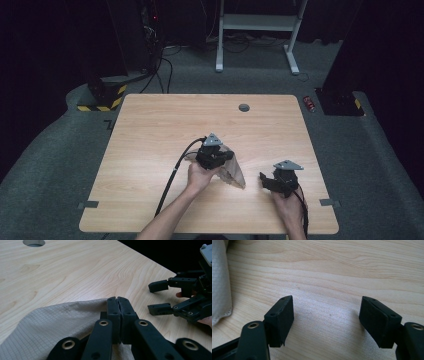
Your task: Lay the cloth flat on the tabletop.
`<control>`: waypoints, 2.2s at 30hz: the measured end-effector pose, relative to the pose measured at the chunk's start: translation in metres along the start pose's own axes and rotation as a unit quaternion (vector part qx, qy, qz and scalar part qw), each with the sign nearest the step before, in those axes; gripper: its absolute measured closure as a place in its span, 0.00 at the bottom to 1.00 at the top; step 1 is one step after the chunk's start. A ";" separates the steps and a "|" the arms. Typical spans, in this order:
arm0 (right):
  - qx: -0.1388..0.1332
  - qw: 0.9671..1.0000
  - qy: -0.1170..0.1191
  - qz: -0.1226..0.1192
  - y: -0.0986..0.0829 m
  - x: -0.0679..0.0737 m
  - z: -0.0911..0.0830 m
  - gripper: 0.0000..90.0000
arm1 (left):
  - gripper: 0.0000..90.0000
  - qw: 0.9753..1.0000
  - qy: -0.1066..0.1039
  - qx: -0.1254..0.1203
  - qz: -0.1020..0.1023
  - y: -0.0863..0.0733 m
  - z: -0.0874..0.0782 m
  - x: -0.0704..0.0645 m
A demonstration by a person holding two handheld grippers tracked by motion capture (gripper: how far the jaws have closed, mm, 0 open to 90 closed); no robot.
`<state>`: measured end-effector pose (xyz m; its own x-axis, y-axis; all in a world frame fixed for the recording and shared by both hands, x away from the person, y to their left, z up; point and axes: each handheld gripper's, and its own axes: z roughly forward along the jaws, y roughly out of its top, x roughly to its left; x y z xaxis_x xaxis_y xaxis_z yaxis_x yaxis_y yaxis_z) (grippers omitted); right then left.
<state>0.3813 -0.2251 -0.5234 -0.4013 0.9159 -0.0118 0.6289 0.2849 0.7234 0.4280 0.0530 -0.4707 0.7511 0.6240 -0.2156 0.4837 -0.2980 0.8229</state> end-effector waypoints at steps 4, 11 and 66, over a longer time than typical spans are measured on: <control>0.000 1.000 0.000 0.000 0.000 0.000 0.000 0.31 | 0.97 1.000 0.007 0.003 0.000 -0.004 0.000 0.000; -0.001 1.000 0.003 -0.003 0.000 0.001 0.000 0.34 | 0.85 1.000 0.010 0.001 -0.008 -0.008 -0.011 0.005; -0.013 0.991 0.116 -0.068 0.028 0.052 0.015 0.99 | 1.00 0.984 0.142 0.105 0.038 -0.056 -0.006 -0.002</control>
<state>0.3883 -0.1654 -0.5139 -0.6249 0.7793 0.0469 0.5430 0.3907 0.7433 0.3970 0.0727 -0.5137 0.6474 0.7618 0.0217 0.5358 -0.4752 0.6979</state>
